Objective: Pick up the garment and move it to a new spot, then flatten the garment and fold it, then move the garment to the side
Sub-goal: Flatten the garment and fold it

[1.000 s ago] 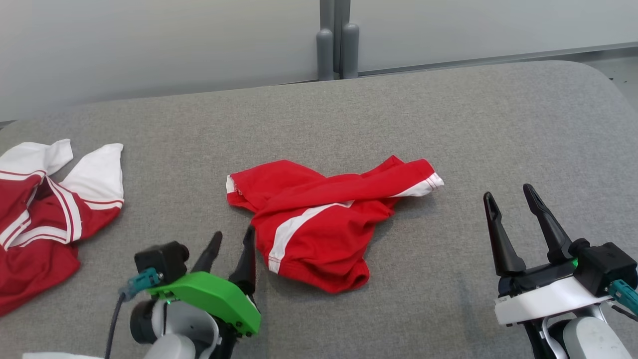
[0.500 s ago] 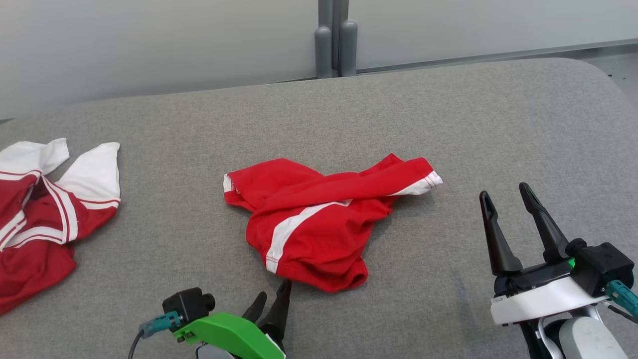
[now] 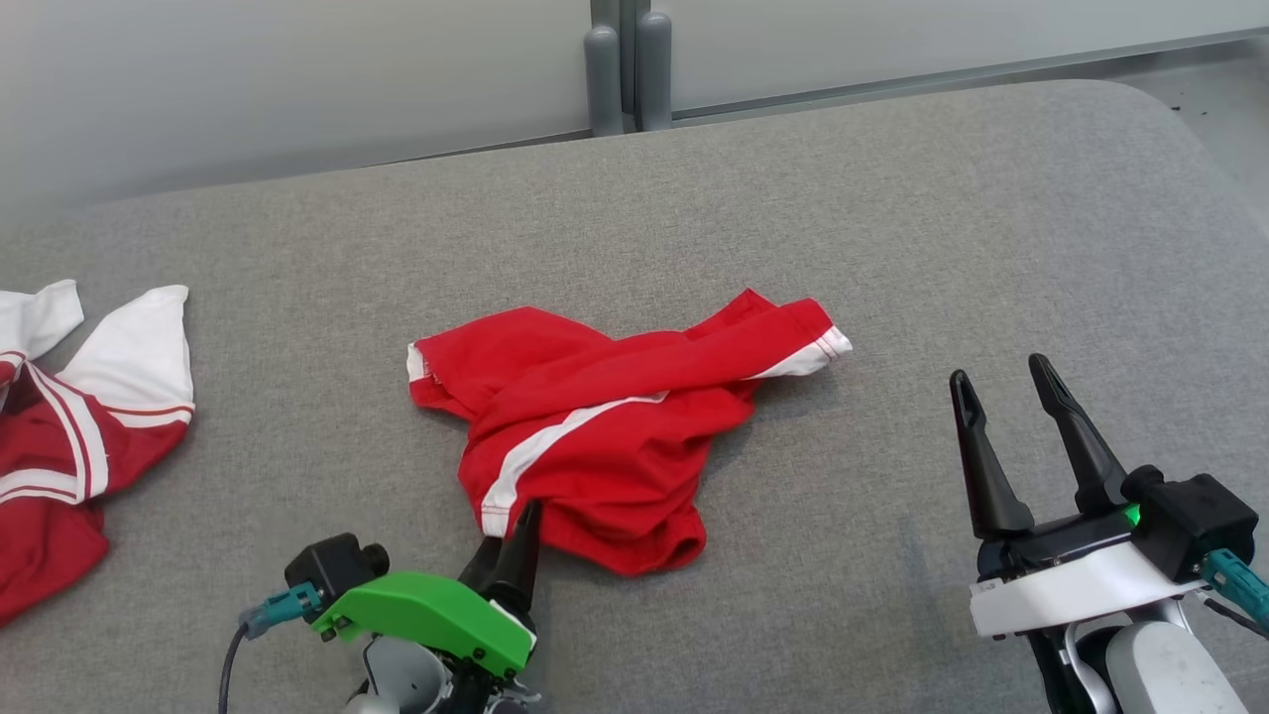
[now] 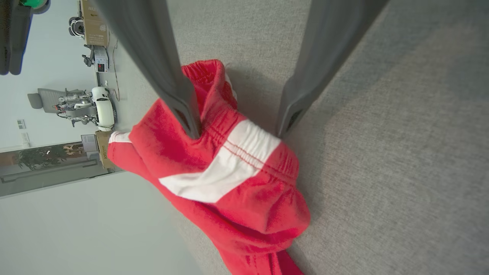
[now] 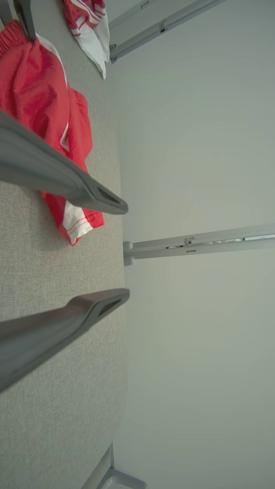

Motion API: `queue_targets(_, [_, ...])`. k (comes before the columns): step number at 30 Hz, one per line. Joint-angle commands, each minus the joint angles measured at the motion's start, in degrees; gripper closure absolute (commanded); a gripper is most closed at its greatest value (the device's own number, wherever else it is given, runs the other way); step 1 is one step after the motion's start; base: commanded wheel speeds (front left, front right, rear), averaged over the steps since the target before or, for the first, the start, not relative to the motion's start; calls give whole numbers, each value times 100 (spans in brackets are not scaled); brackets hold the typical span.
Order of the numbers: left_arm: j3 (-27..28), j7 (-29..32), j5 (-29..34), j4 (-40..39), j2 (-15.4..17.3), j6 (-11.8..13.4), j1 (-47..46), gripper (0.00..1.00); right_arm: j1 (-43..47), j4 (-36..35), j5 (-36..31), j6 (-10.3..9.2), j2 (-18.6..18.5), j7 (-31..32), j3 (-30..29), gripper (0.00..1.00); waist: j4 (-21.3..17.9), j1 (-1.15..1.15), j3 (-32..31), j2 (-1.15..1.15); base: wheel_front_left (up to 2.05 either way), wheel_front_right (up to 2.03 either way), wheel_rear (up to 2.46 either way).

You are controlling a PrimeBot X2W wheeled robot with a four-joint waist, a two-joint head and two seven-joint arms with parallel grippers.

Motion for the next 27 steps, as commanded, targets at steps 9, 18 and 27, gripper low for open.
queue_targets(9, [-253, -191, 828, 32, 560, -236, -507, 100, -23, 22, -43, 0, 16, -17, -58, 0, -5, 0, -25, 43, 0, 0, 0])
queue_targets(18, [-771, 987, 2070, -1422, 2344, -206, -1047, 100, 44, 17, -65, 0, -5, -17, -56, 0, 93, 0, -131, 43, 0, 0, 0])
queue_targets(27, [-956, 1732, 1964, -2330, 3033, -172, -474, 100, 37, 39, -25, 0, -39, -18, -3, 0, 56, 0, -141, 43, 0, 0, 0])
